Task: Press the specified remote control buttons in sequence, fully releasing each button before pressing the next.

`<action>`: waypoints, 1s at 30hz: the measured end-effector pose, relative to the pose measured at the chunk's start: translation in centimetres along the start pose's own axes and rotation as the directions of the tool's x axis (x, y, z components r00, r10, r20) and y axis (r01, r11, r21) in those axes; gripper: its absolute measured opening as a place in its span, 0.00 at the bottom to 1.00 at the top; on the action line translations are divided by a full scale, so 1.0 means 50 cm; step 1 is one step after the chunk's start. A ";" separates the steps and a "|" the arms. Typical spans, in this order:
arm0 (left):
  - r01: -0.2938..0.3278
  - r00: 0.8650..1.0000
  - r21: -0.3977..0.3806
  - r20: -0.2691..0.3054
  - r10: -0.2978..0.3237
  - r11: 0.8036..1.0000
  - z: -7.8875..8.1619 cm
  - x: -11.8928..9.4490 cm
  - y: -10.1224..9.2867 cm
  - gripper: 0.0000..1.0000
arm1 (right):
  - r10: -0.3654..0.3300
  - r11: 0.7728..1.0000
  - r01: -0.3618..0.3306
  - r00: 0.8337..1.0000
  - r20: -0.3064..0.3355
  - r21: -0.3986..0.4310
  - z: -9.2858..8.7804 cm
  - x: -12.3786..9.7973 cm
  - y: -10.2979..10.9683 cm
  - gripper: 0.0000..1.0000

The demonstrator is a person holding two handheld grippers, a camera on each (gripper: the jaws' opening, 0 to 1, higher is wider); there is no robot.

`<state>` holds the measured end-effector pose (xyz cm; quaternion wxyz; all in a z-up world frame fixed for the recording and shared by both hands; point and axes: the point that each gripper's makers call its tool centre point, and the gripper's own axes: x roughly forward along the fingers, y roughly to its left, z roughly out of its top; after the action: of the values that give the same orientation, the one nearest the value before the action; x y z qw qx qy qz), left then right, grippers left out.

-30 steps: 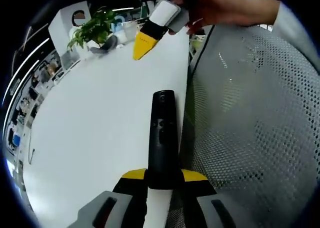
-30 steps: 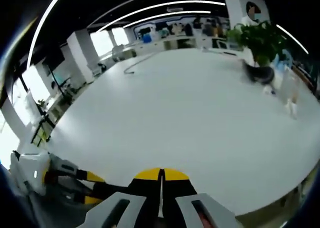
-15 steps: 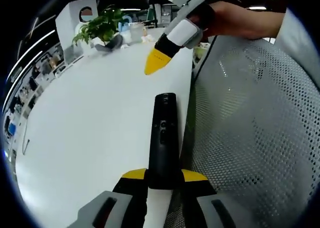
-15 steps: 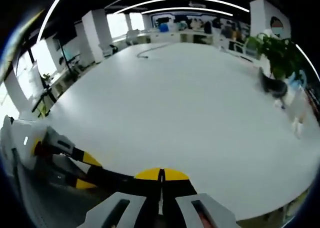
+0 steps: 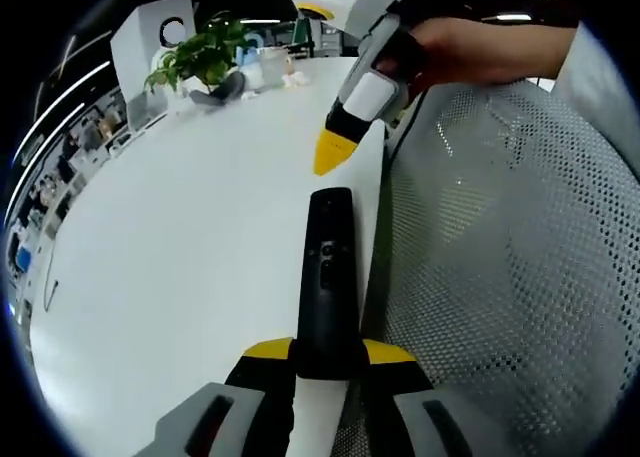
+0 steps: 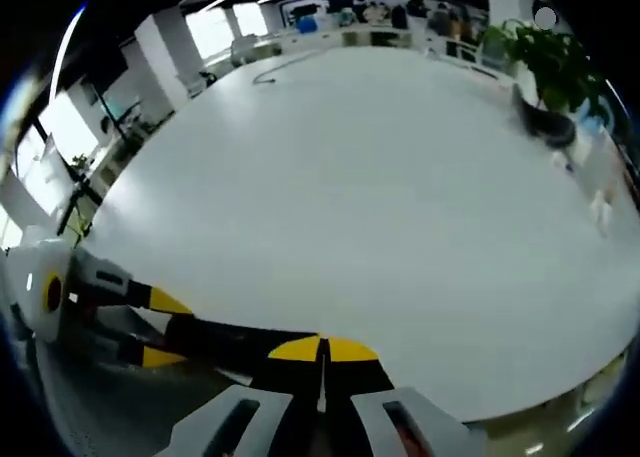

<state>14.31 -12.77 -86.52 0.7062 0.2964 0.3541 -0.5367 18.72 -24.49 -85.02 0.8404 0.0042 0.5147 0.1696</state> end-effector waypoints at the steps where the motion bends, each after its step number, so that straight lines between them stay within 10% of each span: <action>1: 0.001 1.000 0.000 0.001 -0.001 1.000 0.000 0.000 0.000 0.24 | -0.001 1.000 0.001 1.000 -0.006 0.004 -0.002 0.002 -0.002 0.00; 7: 0.003 1.000 -0.002 0.006 -0.003 1.000 0.001 0.000 0.000 0.24 | 0.119 0.989 -0.123 0.992 0.049 0.081 0.019 -0.005 0.034 0.00; 17: -0.002 1.000 0.009 0.004 0.002 1.000 0.000 0.001 0.000 0.24 | 0.113 0.992 -0.108 0.991 -0.072 0.071 -0.021 0.011 0.040 0.00; 30: 0.002 1.000 0.005 0.000 -0.002 1.000 -0.001 0.002 0.001 0.24 | 0.072 0.997 -0.074 0.995 -0.064 -0.030 -0.019 0.010 0.043 0.00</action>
<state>14.37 -12.78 -86.60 0.7049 0.2975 0.3530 -0.5384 17.51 -22.47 -85.49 0.8171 0.0040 0.5374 0.2087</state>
